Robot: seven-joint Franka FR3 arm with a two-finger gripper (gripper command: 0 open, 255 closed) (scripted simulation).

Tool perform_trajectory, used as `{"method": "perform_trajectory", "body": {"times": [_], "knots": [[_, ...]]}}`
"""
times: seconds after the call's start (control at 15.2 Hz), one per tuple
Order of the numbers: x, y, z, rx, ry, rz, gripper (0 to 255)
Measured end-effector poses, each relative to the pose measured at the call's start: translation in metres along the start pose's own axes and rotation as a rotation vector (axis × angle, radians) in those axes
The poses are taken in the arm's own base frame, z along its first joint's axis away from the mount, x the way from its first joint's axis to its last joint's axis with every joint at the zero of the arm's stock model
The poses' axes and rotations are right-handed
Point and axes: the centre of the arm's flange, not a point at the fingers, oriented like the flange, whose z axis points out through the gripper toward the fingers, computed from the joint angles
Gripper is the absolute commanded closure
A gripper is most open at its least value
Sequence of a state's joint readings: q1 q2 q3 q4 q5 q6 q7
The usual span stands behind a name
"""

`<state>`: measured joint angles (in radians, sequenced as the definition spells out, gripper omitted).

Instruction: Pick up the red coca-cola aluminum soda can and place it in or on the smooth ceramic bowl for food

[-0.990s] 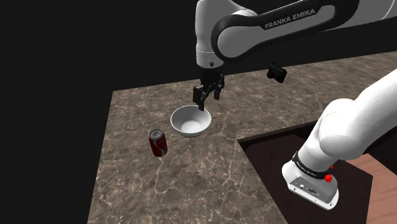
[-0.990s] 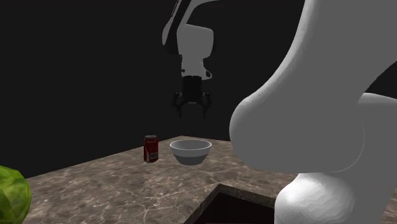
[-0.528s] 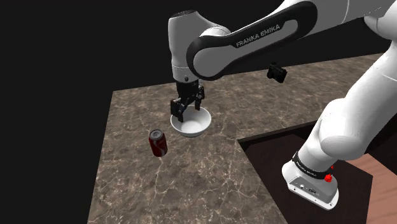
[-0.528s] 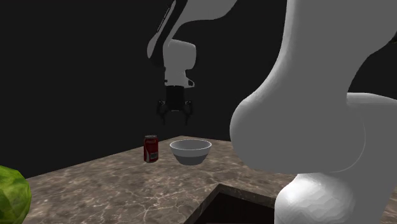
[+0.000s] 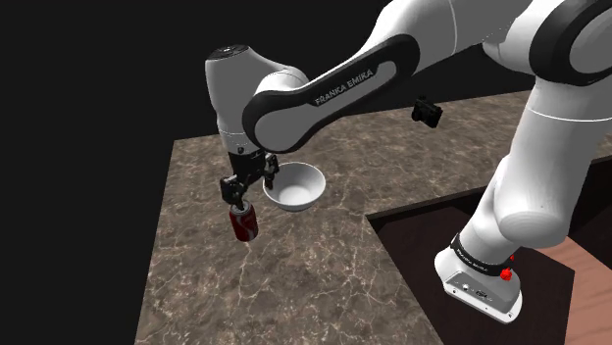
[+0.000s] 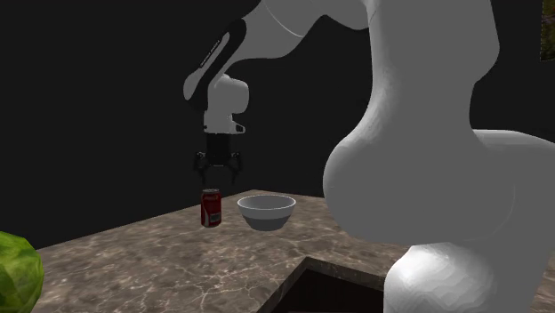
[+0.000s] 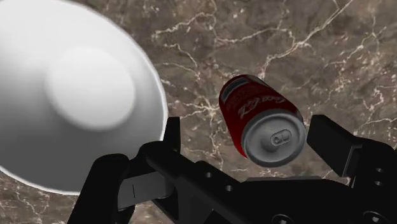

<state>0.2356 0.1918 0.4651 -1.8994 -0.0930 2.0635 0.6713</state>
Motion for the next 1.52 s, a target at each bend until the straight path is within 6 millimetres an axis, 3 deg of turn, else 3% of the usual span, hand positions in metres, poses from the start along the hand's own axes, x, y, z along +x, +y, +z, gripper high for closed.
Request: {"method": "perform_trajectory", "body": {"times": [0.13, 0.26, 0.66, 1.06, 1.12, 1.52], "knots": [[0.012, -0.022, 0.009, 0.000, 0.006, -0.003, 0], [0.014, -0.031, 0.019, -0.001, 0.008, -0.004, 0], [0.017, -0.032, 0.050, -0.001, 0.009, -0.004, 0], [0.017, -0.033, 0.054, -0.001, 0.009, -0.004, 0], [0.017, -0.033, 0.054, -0.001, 0.009, -0.004, 255], [0.017, -0.033, 0.054, -0.001, 0.010, -0.004, 255]]}}
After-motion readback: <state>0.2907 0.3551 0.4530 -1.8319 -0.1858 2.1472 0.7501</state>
